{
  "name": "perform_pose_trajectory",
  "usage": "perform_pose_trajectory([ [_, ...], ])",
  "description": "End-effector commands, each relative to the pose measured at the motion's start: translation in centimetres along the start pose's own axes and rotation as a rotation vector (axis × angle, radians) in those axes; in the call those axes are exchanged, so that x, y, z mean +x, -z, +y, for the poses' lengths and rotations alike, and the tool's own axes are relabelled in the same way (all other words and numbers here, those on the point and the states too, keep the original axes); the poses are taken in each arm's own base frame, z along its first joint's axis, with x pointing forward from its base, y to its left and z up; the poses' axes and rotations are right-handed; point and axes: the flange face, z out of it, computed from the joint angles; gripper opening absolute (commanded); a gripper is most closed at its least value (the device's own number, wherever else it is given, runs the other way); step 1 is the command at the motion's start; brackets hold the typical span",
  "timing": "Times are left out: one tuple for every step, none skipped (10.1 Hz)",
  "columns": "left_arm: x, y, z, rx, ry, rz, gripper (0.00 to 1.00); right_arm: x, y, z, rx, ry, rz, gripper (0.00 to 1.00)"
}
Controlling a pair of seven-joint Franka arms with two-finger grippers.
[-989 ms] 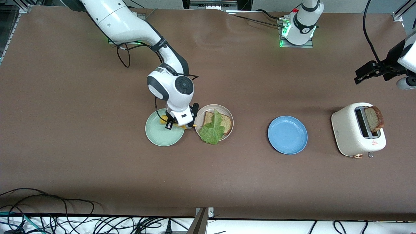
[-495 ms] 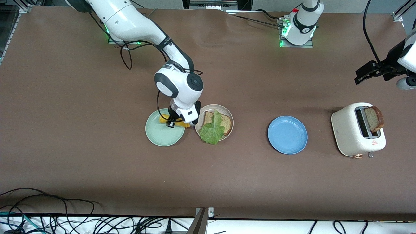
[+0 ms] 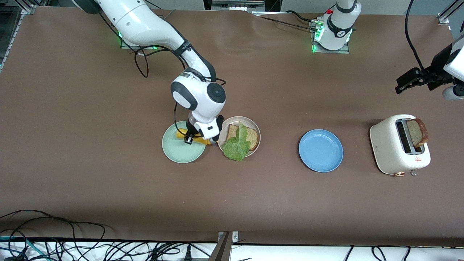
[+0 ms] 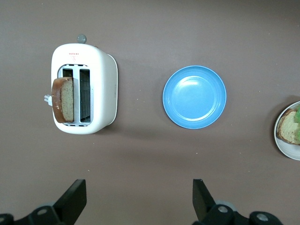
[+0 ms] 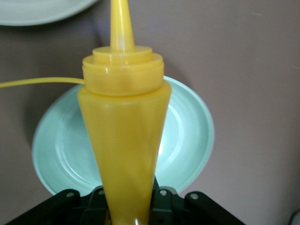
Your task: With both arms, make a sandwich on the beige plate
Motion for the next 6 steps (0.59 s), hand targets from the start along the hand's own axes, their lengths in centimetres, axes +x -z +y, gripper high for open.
perform_pose_trajectory([
  [0.3,0.5,-0.3,0.020,0.001,0.000,1.00,-7.4,4.4,5.6,0.114,-0.104,0.070,0.00],
  [0.4,0.5,-0.5,0.021,0.006,0.001,1.00,-10.8,5.2,7.4,0.162,-0.124,0.100,0.00],
  [0.4,0.4,-0.7,0.021,0.007,-0.001,1.00,-14.6,5.5,9.0,0.205,-0.165,0.123,0.00],
  [0.4,0.4,-0.7,0.021,0.008,-0.001,1.00,-18.7,5.3,10.4,0.257,-0.190,0.168,0.00],
  [0.4,0.4,-0.9,0.023,0.015,-0.001,1.00,-22.2,4.6,11.8,0.311,-0.211,0.237,0.00],
  [0.6,0.2,-0.9,0.024,0.020,-0.001,1.00,-26.0,3.4,12.8,0.374,-0.252,0.308,0.00],
])
